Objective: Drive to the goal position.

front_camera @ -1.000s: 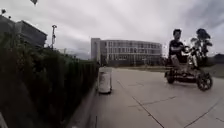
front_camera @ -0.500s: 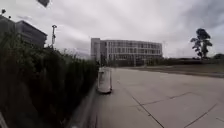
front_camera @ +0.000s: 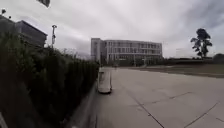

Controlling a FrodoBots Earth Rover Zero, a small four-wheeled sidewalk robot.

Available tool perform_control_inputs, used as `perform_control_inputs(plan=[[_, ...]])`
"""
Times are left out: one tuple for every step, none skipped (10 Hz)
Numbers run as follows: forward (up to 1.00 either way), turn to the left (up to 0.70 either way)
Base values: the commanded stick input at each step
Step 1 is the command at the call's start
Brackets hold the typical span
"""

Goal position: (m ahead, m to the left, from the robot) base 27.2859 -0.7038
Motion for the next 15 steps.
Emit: perform_control_inputs(plan=[[0.17, -0.05], [0.04, 0.00], [0.04, 0.00], [0.04, 0.00], [0.04, 0.00], [0.04, 0.00], [0.04, 0.00], [0.04, 0.00], [0.04, 0.00], [0.04, 0.00], [0.04, 0.00], [0.04, 0.00], [0.04, 0.00], [0.04, 0.00], [0.05, 0.00]])
